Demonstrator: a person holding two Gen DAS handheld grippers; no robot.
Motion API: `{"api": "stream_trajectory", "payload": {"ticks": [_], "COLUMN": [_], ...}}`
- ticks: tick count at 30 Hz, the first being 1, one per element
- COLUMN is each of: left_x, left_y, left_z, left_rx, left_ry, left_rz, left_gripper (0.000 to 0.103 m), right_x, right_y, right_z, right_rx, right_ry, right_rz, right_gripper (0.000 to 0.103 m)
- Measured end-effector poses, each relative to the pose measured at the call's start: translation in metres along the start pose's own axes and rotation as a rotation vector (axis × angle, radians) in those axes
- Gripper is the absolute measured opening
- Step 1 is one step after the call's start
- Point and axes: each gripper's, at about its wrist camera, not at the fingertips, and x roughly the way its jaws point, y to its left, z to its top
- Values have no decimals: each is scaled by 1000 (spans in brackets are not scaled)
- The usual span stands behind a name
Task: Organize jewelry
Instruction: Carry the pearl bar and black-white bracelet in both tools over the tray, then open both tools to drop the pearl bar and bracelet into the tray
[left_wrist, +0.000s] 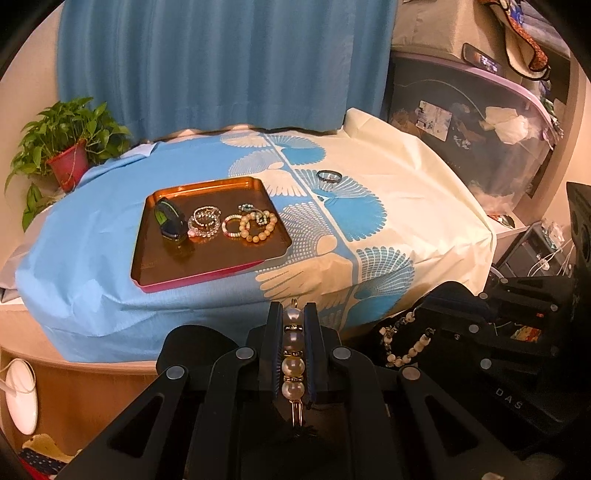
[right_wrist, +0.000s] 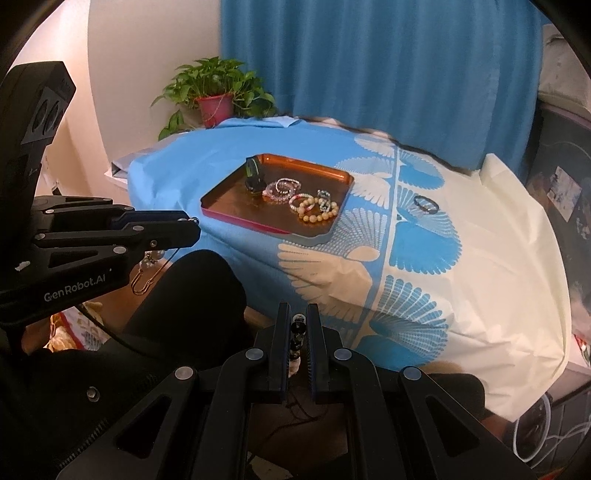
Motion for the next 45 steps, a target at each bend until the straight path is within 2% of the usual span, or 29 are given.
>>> {"api": "stream_trajectory", "payload": {"ticks": [6, 11, 20, 31, 38, 39, 40, 41, 42, 43, 44, 45], "left_x": [14, 20, 44, 116, 165, 171, 179, 182, 183, 179, 177, 176], "left_y": [21, 41, 69, 110, 131, 135, 140, 143, 147, 149, 149, 149], "left_z": [10, 29, 80, 135, 155, 157, 160, 160, 159, 156, 153, 150], "left_rx": [-43, -67, -78, -98, -90, -96, -110, -119, -139, -146, -144, -137], "left_ry": [17, 0, -54, -27, 5, 14, 38, 50, 44, 12, -3, 6], "left_rz": [-3, 3, 22, 70, 121, 130, 151, 172, 229, 253, 262, 264], "left_gripper": [9, 8, 9, 9, 11, 23, 61, 85, 100, 101, 101, 102], "right_x": [18, 36, 71, 153, 206, 212, 221, 228, 236, 244, 245, 245], "right_y": [-2, -7, -19, -28, -33, -35, -36, -37, -39, -41, -43, -45], "right_z": [9, 28, 83, 150, 169, 171, 172, 173, 172, 169, 166, 163], "right_rx": [0, 1, 7, -5, 3, 10, 19, 22, 24, 32, 41, 46], "right_ry": [24, 28, -16, -30, -8, -5, 8, 28, 54, 80, 78, 71], "right_rz": [5, 6, 10, 85, 105, 103, 100, 99, 94, 77, 57, 40], "right_gripper": [8, 8, 8, 8, 8, 10, 11, 15, 35, 64, 74, 77]}}
